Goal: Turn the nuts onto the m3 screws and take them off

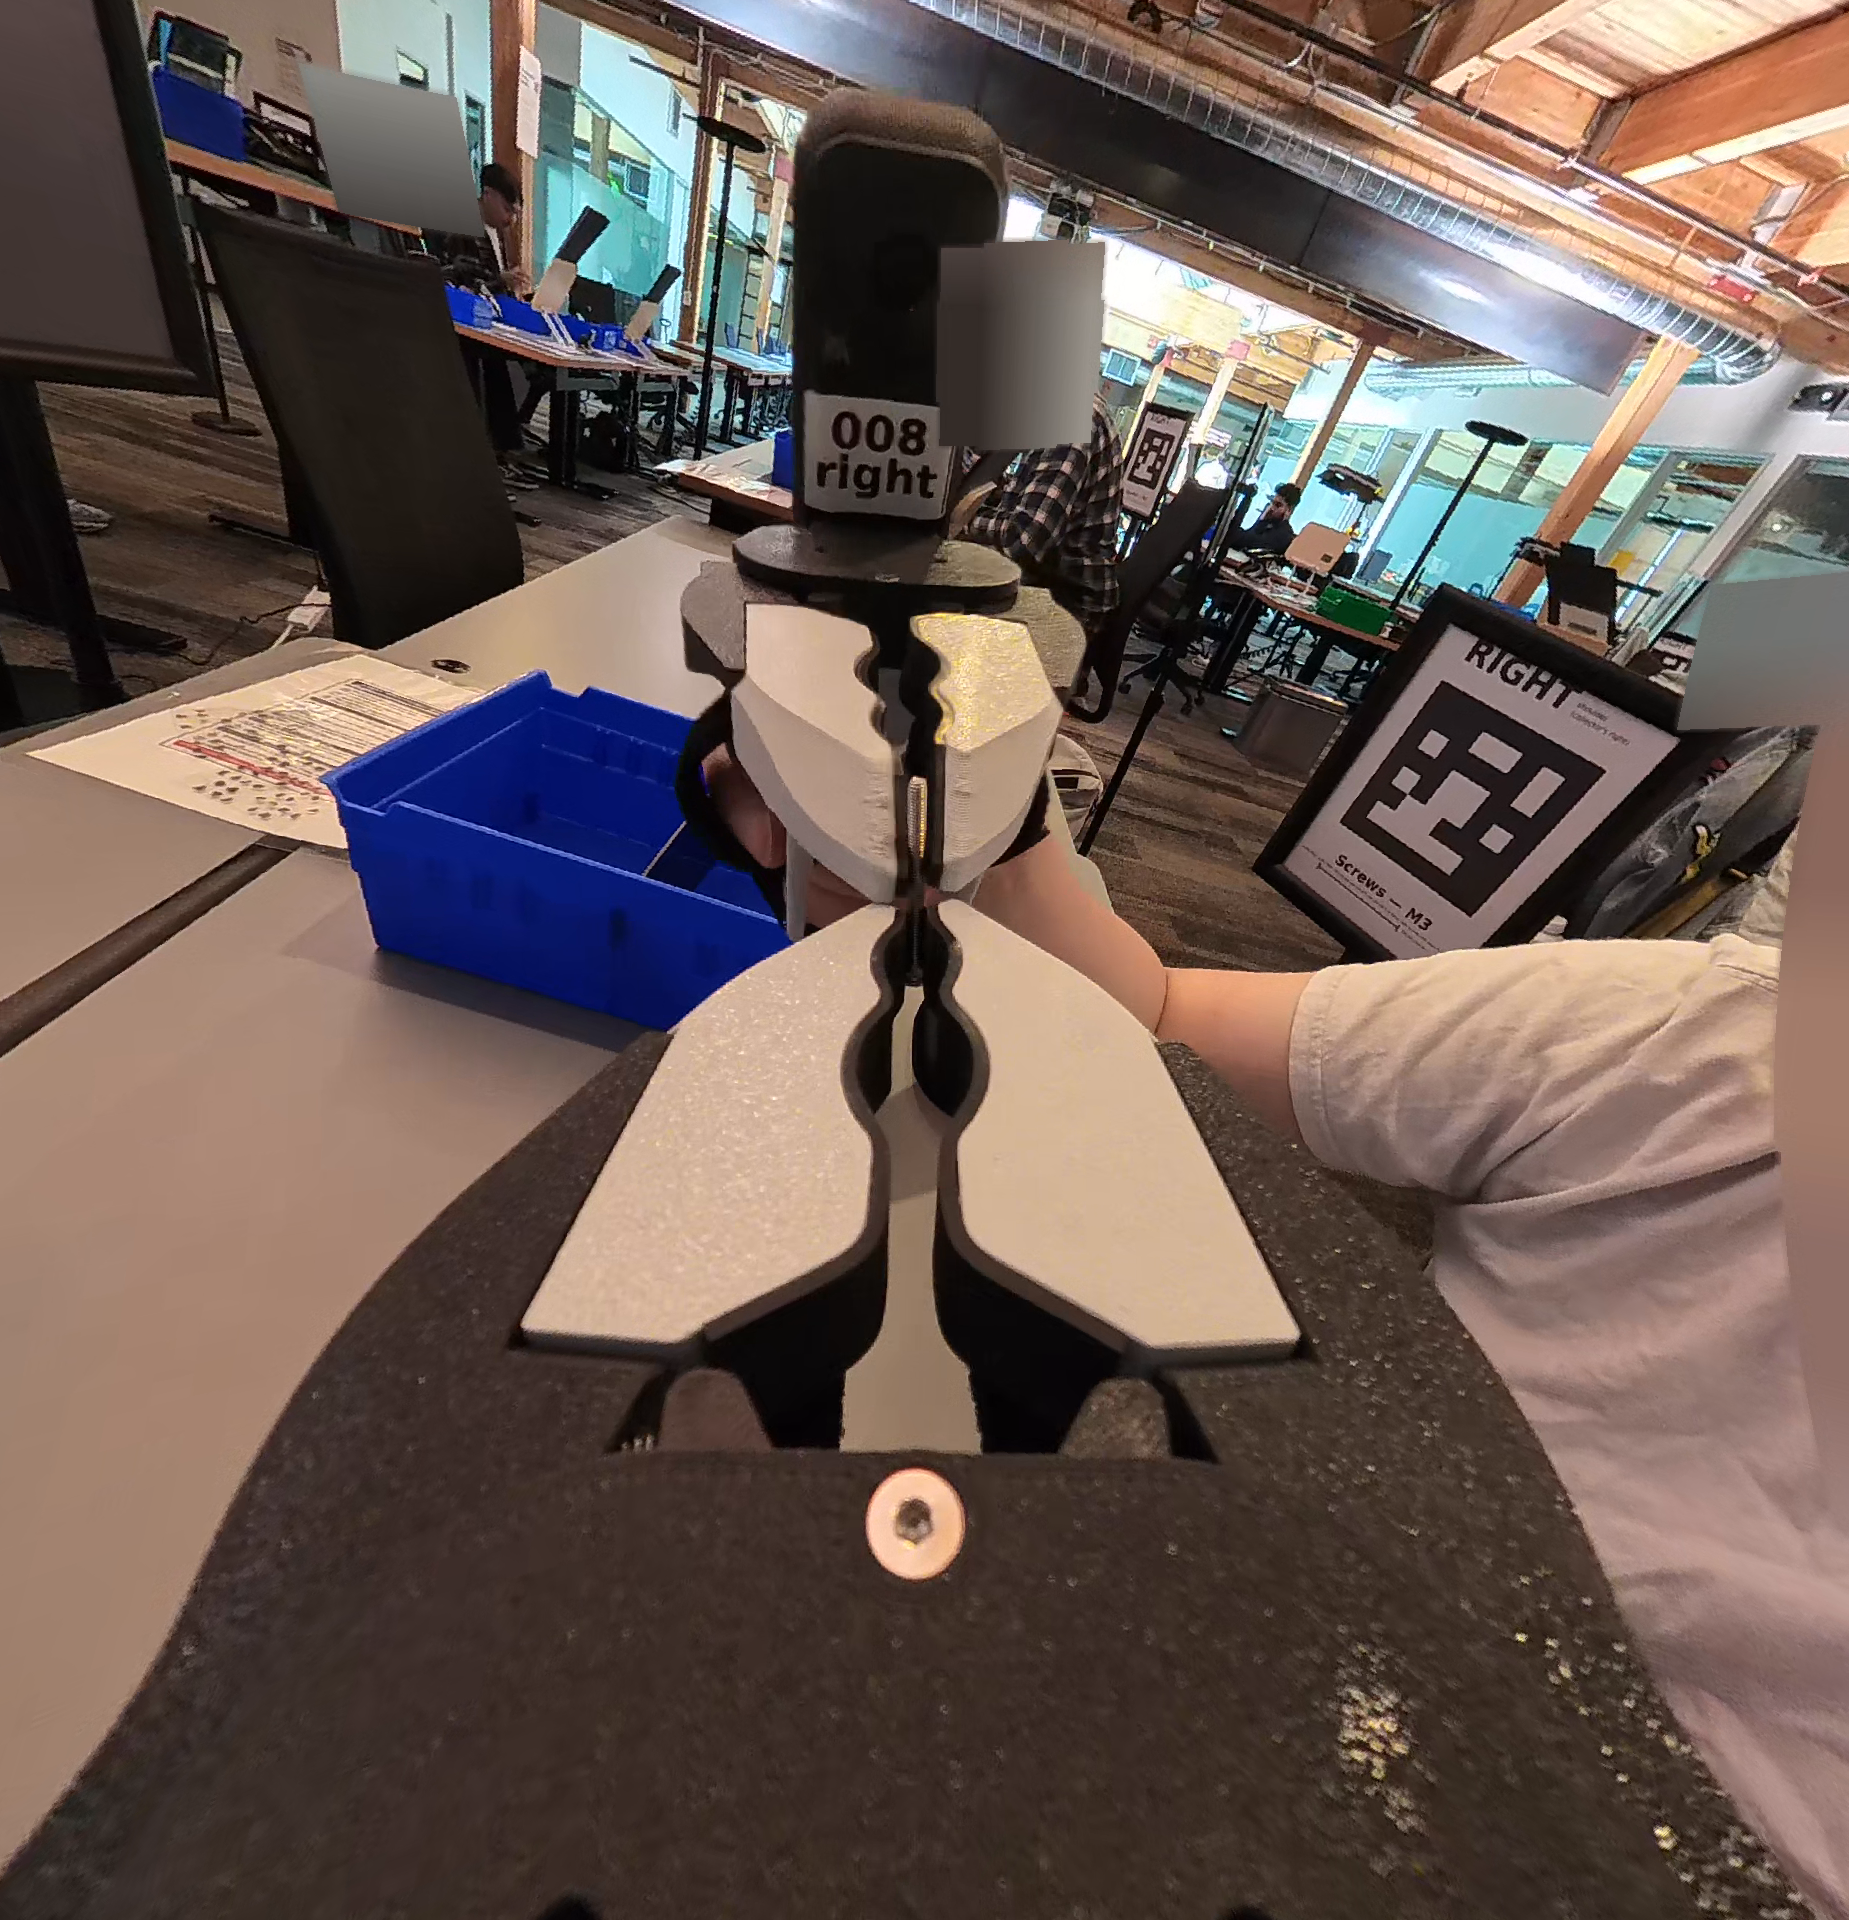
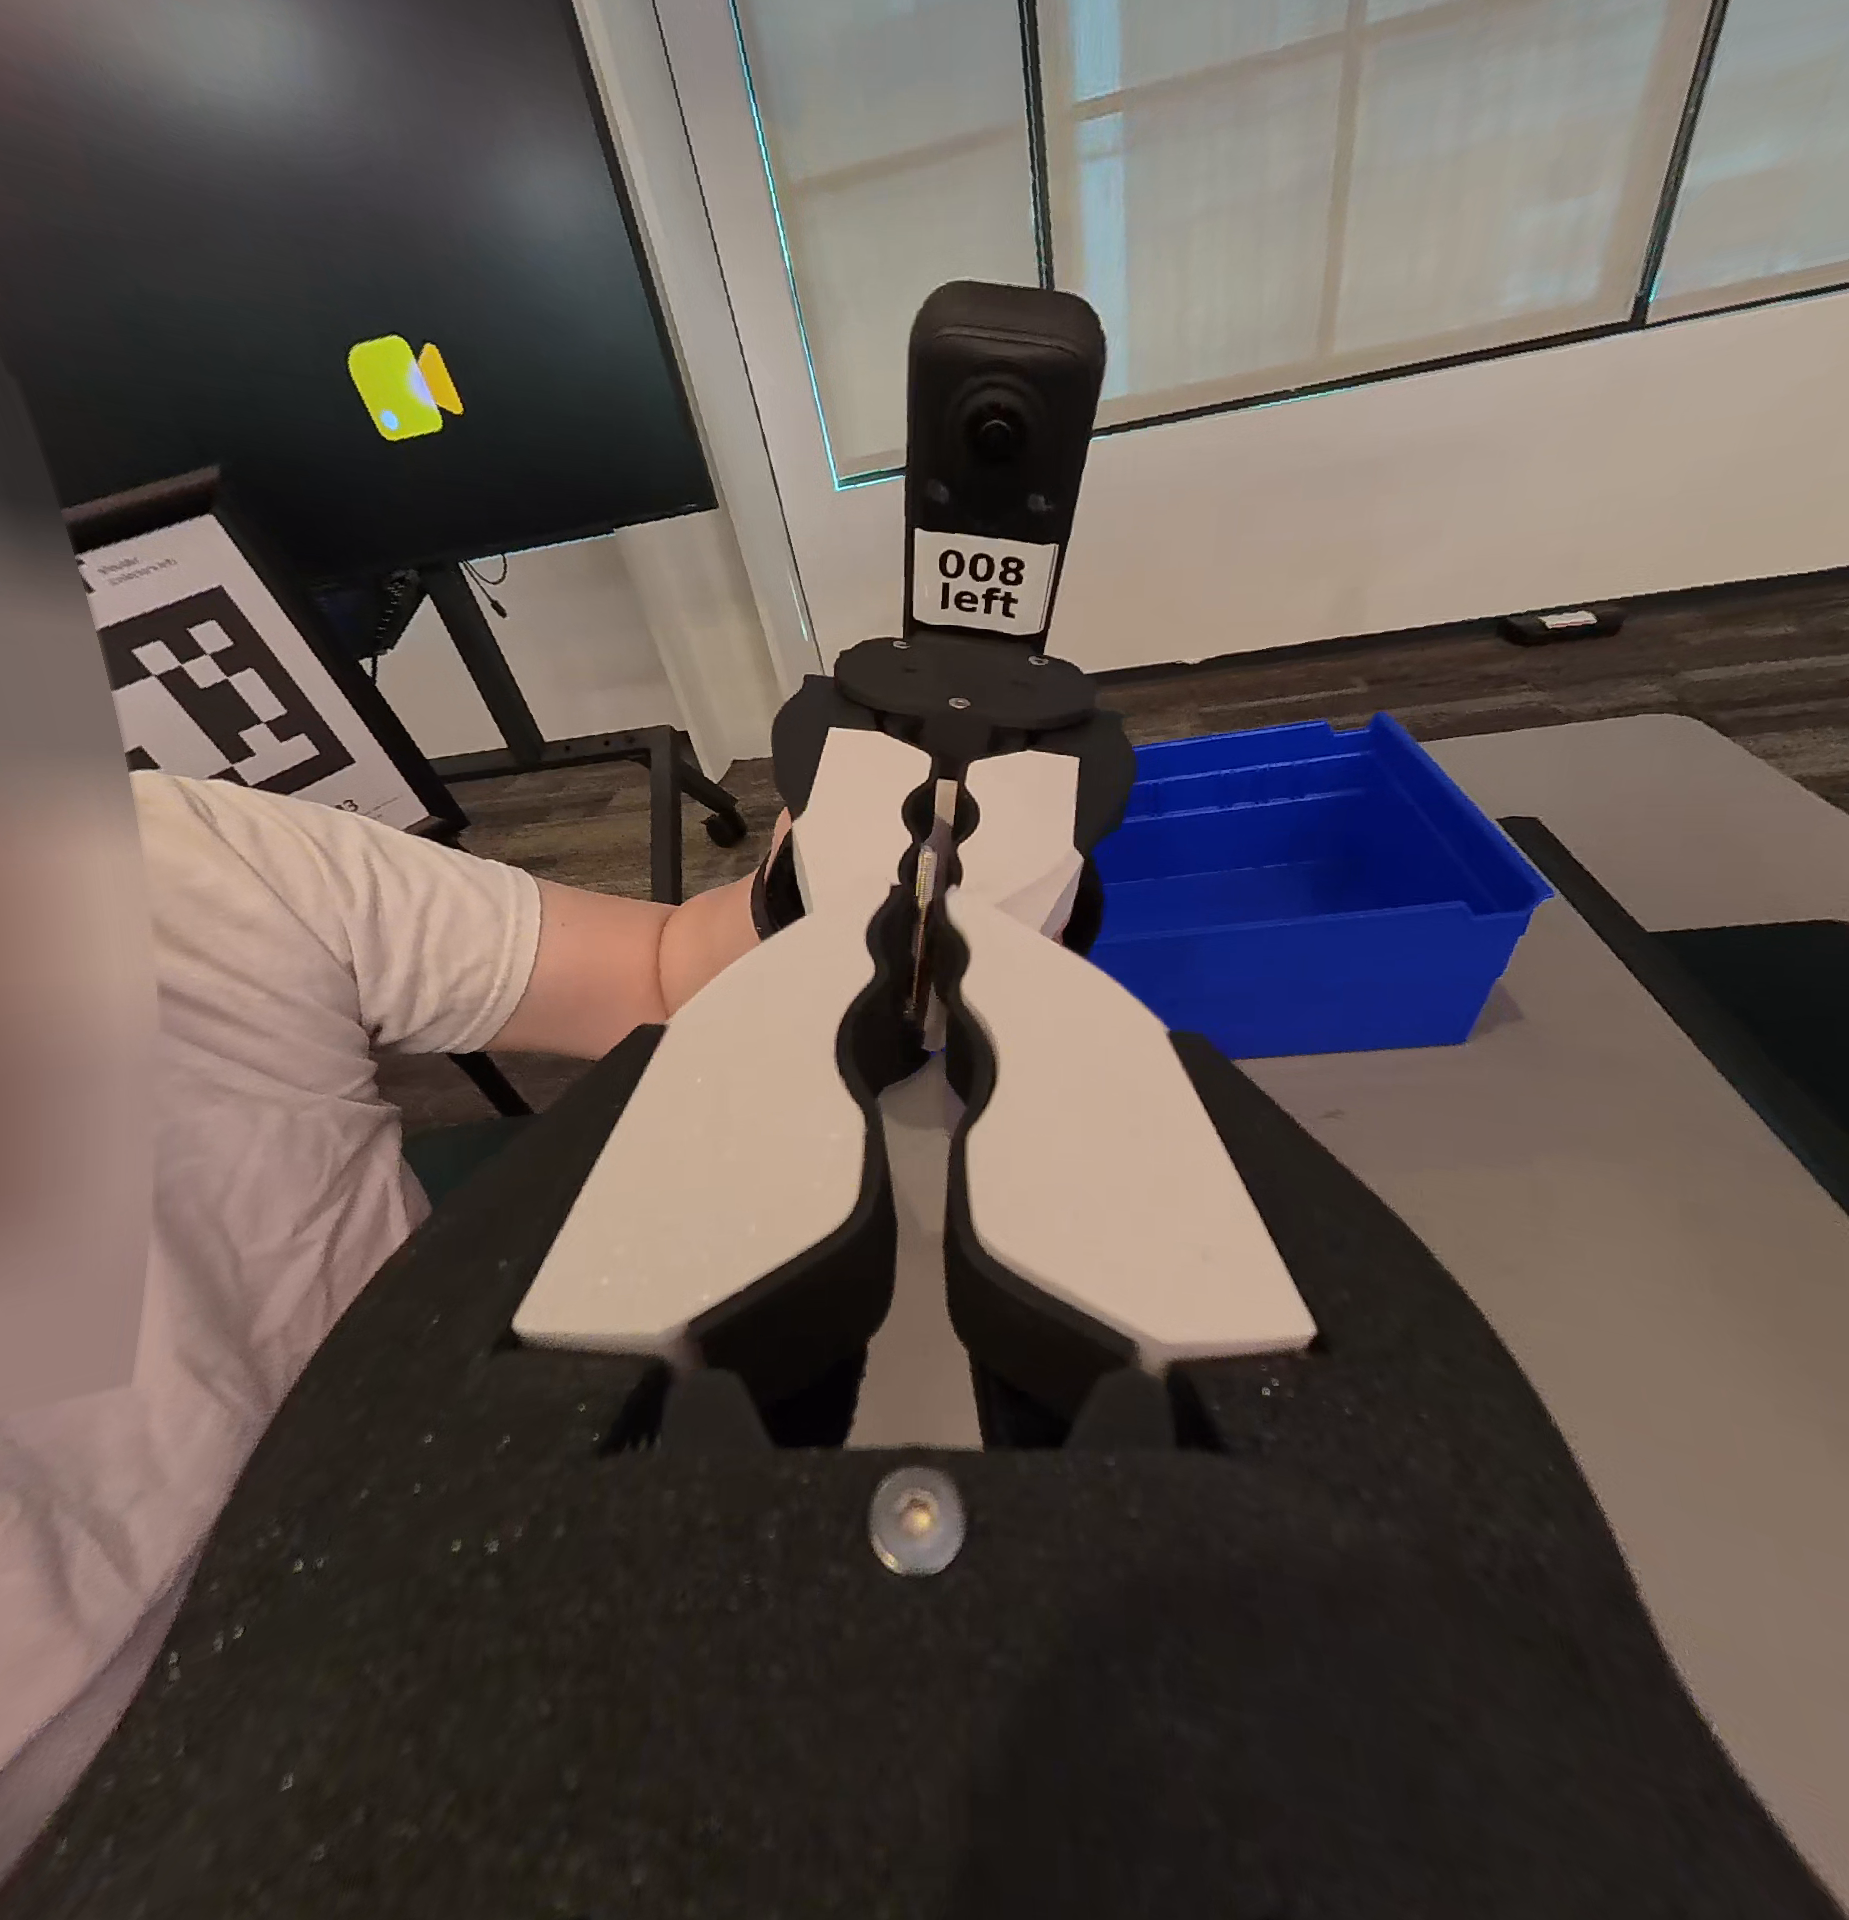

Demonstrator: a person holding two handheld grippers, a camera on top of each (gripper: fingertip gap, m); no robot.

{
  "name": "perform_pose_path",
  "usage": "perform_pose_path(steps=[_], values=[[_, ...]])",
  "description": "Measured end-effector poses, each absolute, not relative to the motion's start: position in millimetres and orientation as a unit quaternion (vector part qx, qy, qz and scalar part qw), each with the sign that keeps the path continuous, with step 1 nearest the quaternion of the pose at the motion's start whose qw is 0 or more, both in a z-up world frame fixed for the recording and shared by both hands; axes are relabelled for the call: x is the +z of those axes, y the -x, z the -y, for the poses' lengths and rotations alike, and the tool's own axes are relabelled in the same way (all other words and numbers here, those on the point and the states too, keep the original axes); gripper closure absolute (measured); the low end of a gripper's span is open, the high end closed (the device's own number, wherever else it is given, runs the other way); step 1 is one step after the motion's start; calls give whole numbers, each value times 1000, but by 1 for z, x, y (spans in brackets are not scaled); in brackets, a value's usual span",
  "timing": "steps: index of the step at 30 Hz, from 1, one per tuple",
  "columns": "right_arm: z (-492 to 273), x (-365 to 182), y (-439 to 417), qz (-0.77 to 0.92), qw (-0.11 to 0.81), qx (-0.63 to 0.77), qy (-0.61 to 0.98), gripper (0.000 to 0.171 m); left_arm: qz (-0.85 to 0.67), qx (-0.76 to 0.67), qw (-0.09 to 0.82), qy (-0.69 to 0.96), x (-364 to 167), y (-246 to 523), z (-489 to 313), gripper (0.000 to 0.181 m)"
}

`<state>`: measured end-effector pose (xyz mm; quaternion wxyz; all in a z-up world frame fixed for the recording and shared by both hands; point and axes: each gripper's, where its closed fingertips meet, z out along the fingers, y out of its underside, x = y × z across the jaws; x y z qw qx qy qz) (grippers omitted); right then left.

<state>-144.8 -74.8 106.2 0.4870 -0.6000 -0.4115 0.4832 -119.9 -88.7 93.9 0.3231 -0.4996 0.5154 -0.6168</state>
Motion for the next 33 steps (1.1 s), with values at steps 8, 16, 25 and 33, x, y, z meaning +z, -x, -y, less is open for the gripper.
perform_pose_path(steps=[8,16,25,33], values=[[76,108,144,405,471,520,587,168,-505,-625,321,501,95,119,88,165],[38,106,28,365,536,289,704,168,-503,-612,332,512,99,124,81,152],[21,-53,-244,125,302,-73,942,168,-519,-600,316,520,87,118,86,155],[12,-117,-241,169,156,-61,971,168,-518,-598,310,527,83,117,82,157]])
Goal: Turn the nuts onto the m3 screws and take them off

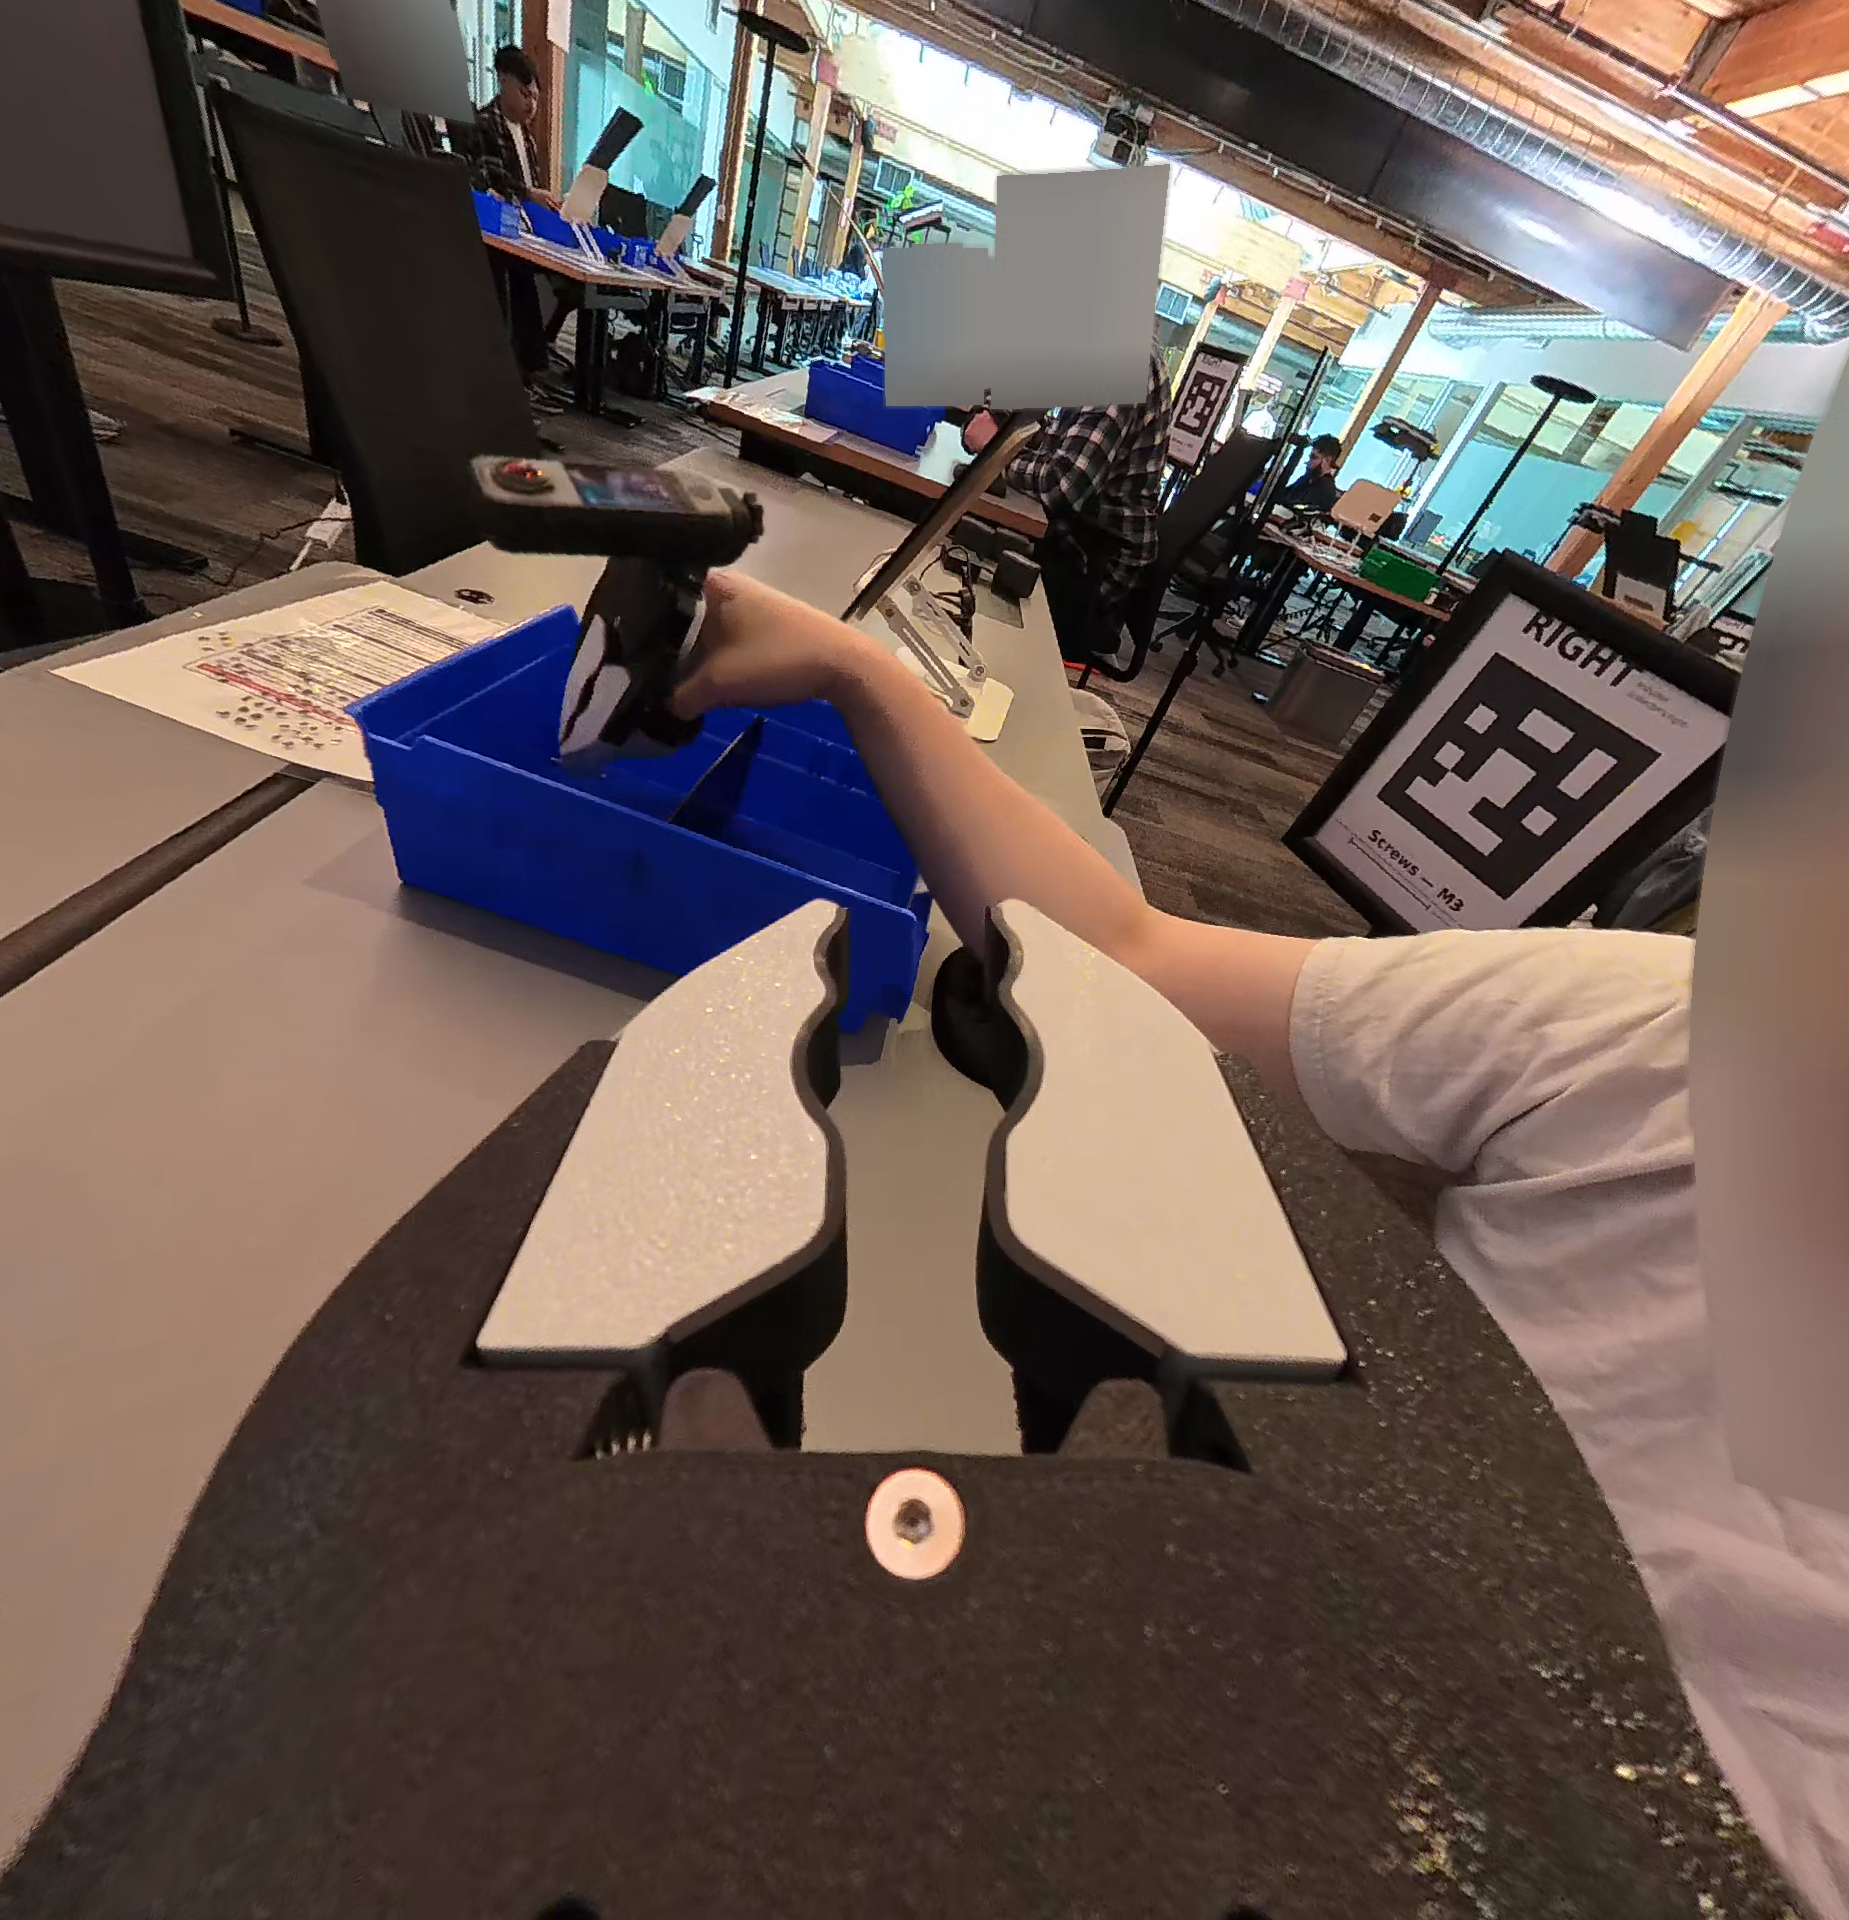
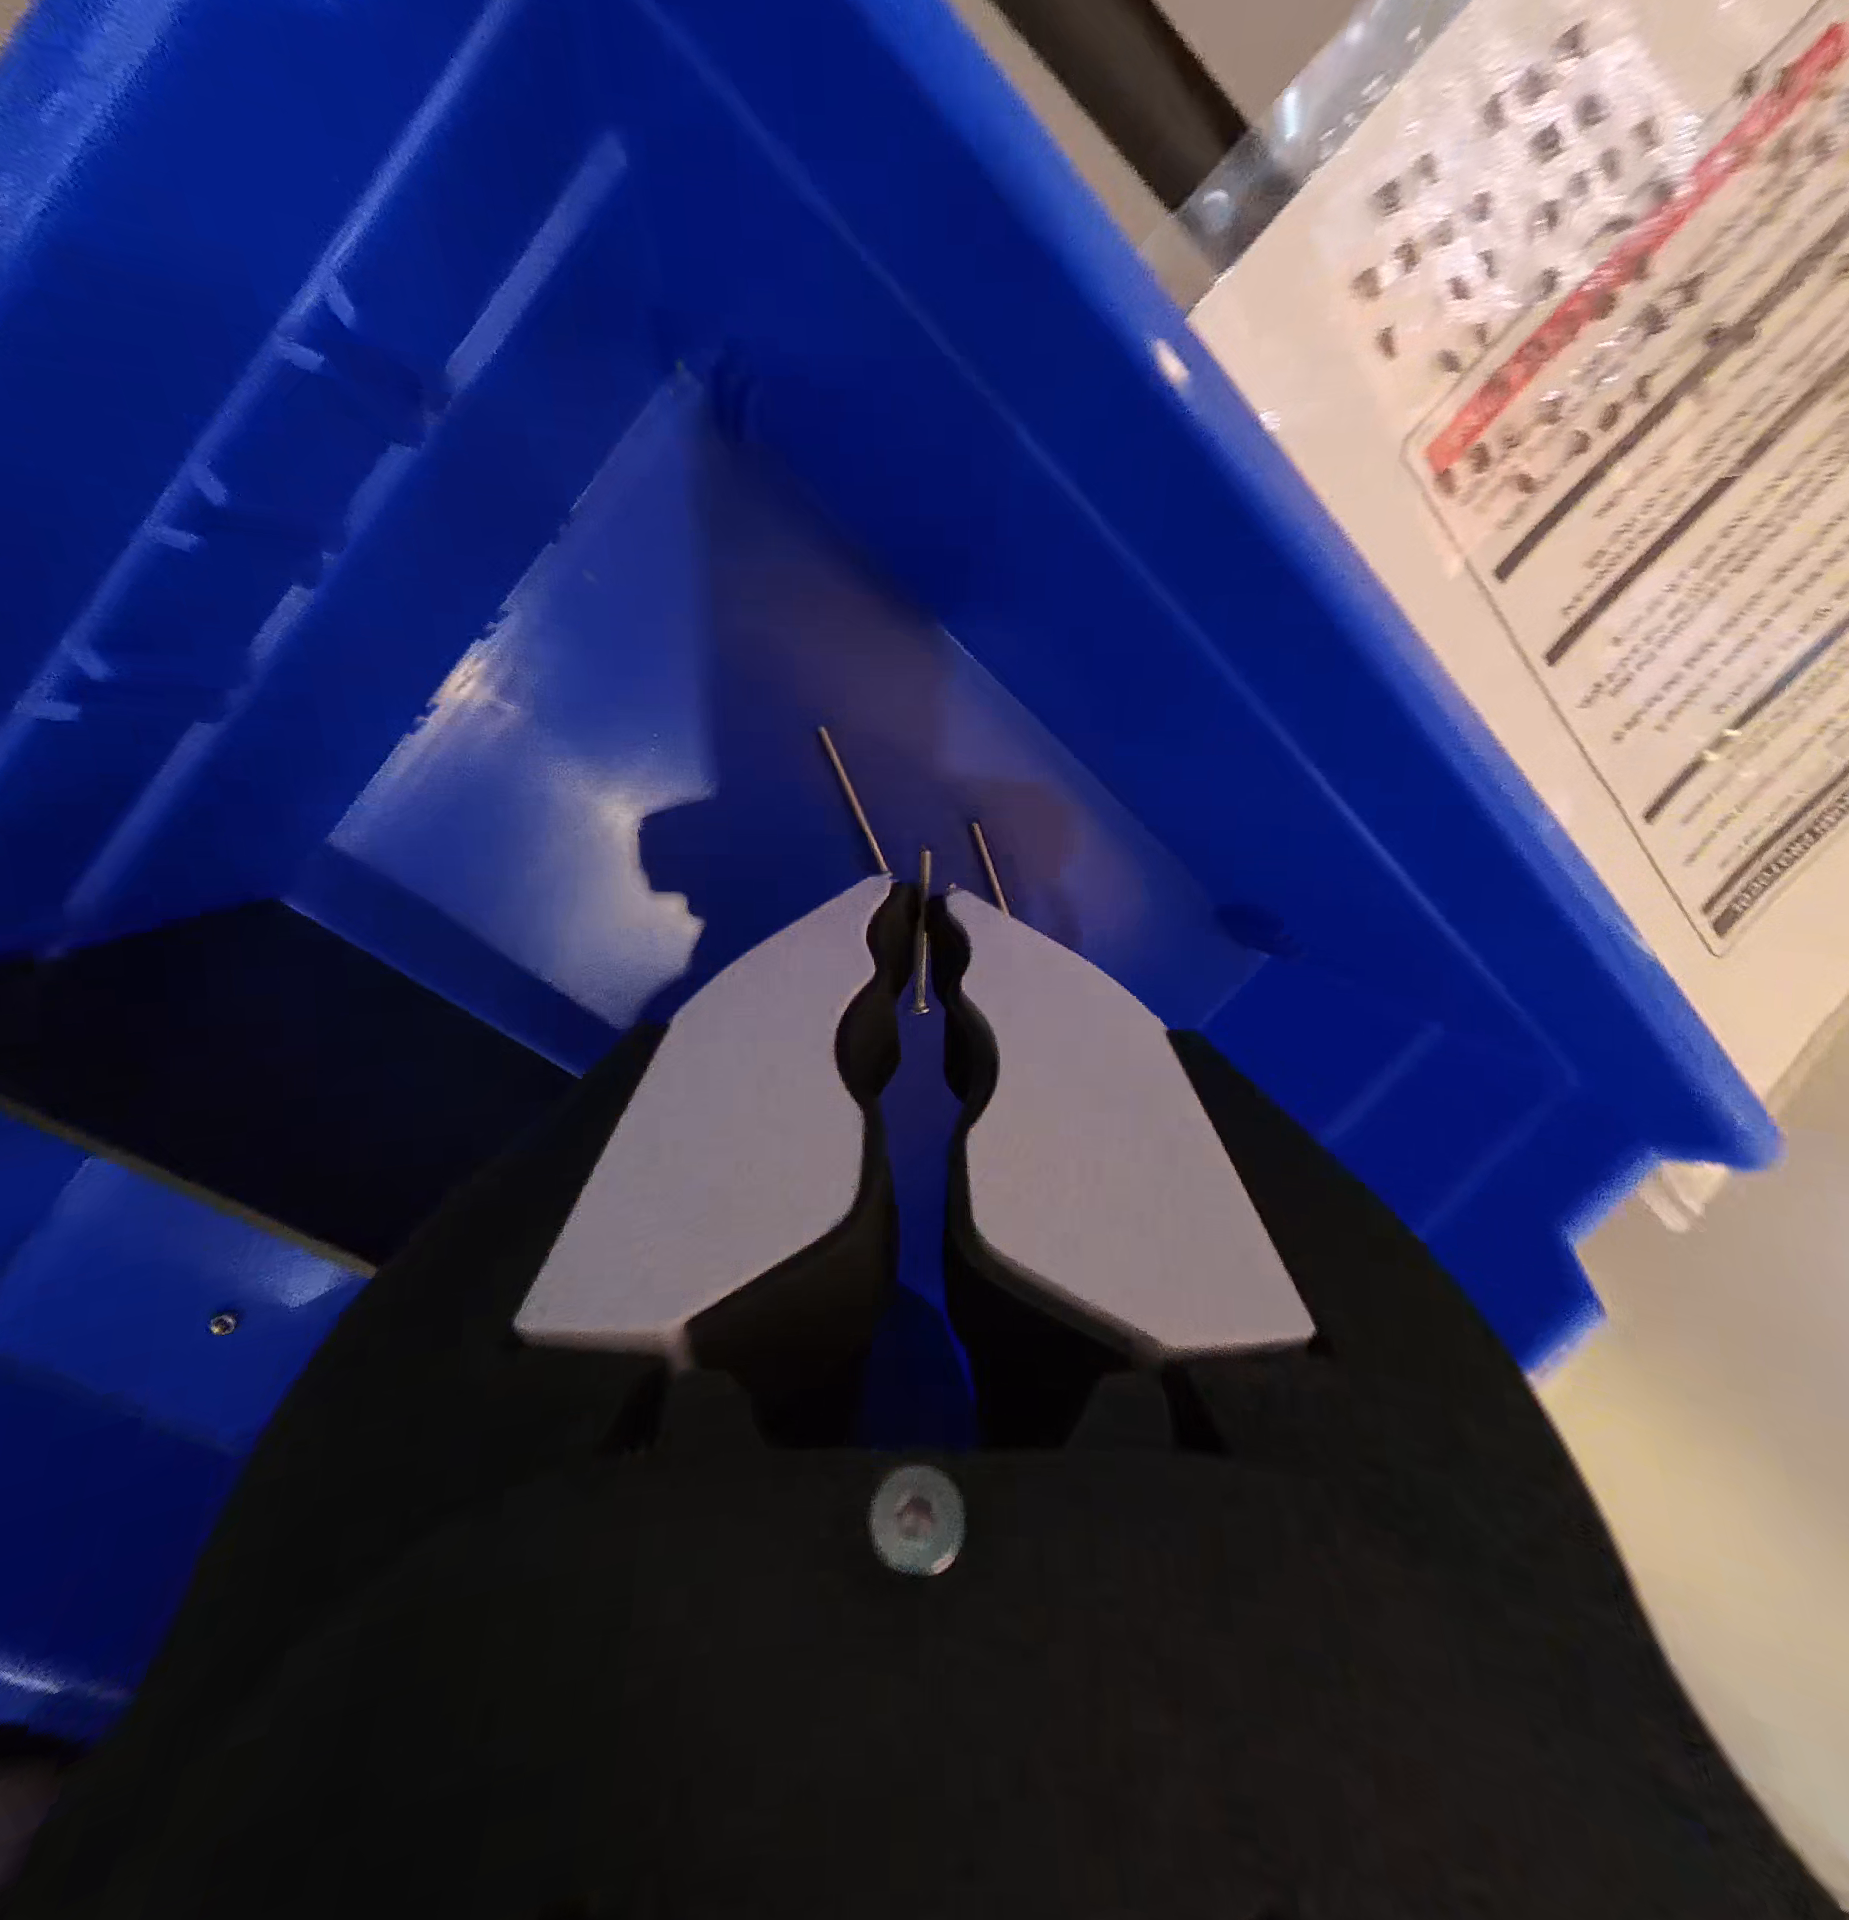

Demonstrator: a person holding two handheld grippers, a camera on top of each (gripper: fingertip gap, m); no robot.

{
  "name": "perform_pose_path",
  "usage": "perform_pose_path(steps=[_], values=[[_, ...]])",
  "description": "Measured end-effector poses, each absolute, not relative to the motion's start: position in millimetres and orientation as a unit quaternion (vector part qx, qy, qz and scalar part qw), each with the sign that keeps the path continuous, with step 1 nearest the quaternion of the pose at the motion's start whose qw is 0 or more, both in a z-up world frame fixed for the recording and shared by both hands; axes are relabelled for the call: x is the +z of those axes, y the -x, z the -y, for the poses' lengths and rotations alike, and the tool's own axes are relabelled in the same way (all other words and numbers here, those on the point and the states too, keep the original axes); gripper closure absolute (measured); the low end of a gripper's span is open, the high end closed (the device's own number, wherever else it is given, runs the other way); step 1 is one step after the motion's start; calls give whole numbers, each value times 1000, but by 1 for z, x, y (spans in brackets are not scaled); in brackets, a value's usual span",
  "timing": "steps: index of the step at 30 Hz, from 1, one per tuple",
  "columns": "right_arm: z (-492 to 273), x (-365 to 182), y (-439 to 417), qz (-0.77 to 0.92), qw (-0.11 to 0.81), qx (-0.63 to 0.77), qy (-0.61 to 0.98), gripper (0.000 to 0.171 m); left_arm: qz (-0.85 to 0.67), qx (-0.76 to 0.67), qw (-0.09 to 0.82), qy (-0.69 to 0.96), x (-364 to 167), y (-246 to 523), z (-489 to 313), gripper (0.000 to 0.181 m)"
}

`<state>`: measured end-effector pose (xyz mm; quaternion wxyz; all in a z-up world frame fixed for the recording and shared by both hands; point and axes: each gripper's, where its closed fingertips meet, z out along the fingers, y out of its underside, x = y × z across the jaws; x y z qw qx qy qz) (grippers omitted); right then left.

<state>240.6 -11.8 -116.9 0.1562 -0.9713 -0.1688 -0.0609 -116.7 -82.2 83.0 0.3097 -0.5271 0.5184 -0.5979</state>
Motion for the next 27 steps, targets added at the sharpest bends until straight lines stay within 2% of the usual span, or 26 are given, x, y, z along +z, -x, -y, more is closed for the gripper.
perform_pose_path(steps=[7,10,16,19,22,27], values=[[11,-143,-233,182,98,-32,978,168,-504,-603,316,531,86,121,70,160],[5,-143,-235,172,111,-36,978,168,-496,-604,322,534,87,123,65,160],[0,-132,-239,164,151,-35,974,156,-494,-597,327,541,88,128,57,160],[-1,-104,-239,160,196,-54,966,156,-492,-581,347,548,95,139,48,160],[-5,-57,-232,156,272,-83,946,155,-486,-508,417,576,104,162,20,159],[-9,16,-190,193,387,-118,894,157,-465,-242,486,699,87,248,-50,159]])
